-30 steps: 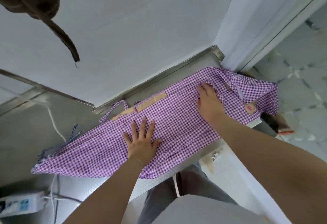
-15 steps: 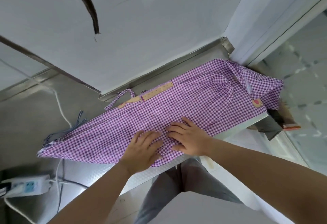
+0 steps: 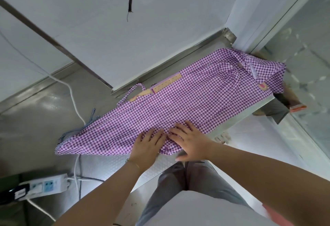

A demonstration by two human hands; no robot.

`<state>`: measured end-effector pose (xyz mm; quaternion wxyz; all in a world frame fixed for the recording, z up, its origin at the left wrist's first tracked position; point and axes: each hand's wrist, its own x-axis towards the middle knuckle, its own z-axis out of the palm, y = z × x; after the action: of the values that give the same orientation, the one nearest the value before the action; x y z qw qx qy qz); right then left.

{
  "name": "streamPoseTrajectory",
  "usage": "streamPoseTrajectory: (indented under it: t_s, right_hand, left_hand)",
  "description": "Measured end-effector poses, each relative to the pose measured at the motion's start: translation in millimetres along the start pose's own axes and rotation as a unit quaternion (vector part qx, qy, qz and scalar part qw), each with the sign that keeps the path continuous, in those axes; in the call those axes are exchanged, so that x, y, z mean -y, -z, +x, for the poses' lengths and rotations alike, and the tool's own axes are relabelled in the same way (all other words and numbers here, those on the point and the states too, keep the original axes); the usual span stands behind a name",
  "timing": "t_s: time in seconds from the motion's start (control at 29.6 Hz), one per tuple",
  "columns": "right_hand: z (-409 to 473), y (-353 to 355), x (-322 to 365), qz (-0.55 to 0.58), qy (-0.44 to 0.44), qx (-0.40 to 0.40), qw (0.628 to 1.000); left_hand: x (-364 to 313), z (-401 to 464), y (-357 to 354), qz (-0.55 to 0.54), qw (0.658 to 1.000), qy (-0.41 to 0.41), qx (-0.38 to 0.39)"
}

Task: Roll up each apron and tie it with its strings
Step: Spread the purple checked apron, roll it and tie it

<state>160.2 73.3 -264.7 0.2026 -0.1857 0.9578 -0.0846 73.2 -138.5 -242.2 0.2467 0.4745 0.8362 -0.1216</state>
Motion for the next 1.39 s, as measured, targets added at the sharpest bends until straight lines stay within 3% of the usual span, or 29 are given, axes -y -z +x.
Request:
streamPoseTrajectory:
  t_s: [0.24, 0.37, 0.54, 0.74, 0.91, 1.01, 1.12, 1.22, 1.39]
  right_hand:
    - [11, 5, 3, 0.012, -0.067, -0.045, 0.997]
    - [9, 21, -21, 0.018, -0.186, -0.058, 0.981]
    - [-12, 45, -67, 0.018, -0.305, -0.031, 0.952]
    - [-11, 62, -93, 0.077, -0.275, -0.012, 0.958]
    - [-13, 74, -118, -0.036, -0.213, 0.041, 0.975]
    - [-21, 76, -120, -0.041, -0.198, 0.05, 0.978]
    - [-16, 88, -125, 0.01, -0.193, 0.073, 0.978]
    - [-3, 96, -133, 0.031, -0.146, 0.102, 0.984]
    - [21, 108, -158, 0.165, -0.208, 0.168, 0.949]
  left_hand:
    - [-8, 1, 17, -0.062, 0.995, 0.068, -0.039]
    - [5, -7, 41, -0.207, 0.974, 0.059, -0.076]
    - [12, -1, 55, -0.226, 0.968, 0.105, -0.038]
    - [14, 9, 41, -0.356, 0.911, 0.193, -0.082]
    - [31, 0, 32, -0.335, 0.93, 0.147, -0.036]
    - [29, -3, 32, -0.315, 0.94, 0.119, -0.045]
    - [40, 1, 44, -0.34, 0.925, 0.165, -0.034]
    - [63, 7, 51, -0.462, 0.85, 0.246, 0.065]
    - [78, 28, 55, -0.381, 0.873, 0.305, 0.005]
